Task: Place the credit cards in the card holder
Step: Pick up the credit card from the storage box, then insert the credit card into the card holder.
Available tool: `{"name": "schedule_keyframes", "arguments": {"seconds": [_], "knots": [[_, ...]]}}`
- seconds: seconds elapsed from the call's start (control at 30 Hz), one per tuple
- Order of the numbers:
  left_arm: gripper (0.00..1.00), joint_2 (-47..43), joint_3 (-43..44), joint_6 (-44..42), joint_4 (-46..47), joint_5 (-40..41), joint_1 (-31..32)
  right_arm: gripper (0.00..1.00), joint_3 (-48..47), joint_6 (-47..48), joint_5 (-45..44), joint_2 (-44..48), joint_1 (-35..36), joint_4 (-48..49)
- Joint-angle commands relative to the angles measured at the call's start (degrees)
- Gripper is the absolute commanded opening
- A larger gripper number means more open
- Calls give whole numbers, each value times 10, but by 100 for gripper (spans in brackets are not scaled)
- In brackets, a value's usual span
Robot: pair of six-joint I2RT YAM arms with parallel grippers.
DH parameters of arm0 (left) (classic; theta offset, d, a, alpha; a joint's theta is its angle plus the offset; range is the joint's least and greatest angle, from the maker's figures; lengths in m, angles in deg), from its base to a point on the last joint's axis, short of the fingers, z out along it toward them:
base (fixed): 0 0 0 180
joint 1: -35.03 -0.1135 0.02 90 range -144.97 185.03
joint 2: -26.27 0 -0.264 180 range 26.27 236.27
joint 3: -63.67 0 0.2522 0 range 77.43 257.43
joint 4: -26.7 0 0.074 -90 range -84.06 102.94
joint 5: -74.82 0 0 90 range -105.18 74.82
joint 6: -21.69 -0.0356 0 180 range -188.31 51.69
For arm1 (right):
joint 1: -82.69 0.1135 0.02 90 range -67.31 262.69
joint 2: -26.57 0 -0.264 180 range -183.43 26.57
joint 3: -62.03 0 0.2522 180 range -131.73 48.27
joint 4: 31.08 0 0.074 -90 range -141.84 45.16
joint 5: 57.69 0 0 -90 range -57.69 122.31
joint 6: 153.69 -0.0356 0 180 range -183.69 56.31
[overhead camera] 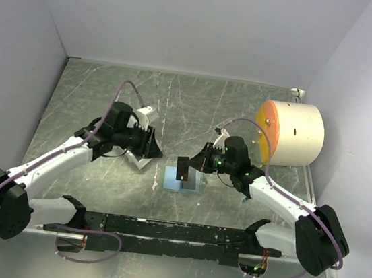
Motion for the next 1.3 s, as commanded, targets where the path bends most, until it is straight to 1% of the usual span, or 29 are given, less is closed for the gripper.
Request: {"name": "schedule_keyframes", "arguments": {"seconds": [0.0, 0.07, 0.23, 0.3, 0.4, 0.43, 0.53, 0.73, 0.87, 1.27], "knots": [[43, 26, -15, 19, 50, 50, 46, 0, 3, 37, -27, -19, -3, -38], [41, 42, -20, 48, 65, 59, 62, 0, 3, 42, -24, -36, -3, -39], [34, 66, -43, 73, 97, 95, 101, 0, 15, 25, -18, -65, -4, -10], [27, 83, -52, 79, 103, 109, 113, 0, 21, 17, -23, -72, -5, 3], [8, 98, -71, 93, 121, 128, 128, 0, 27, 12, -28, -83, -7, 19], [7, 101, -78, 98, 132, 131, 133, 0, 29, 11, -25, -90, -9, 23], [7, 111, -94, 107, 147, 147, 148, 0, 30, -1, -15, -105, -12, 32], [7, 139, -103, 102, 144, 196, 172, 0, 34, -20, -25, -111, -17, 32], [7, 156, -108, 102, 147, 206, 176, 0, 33, -23, -27, -121, -21, 25], [7, 175, -120, 100, 152, 231, 186, 0, 52, -25, -24, -119, -28, 51]]}}
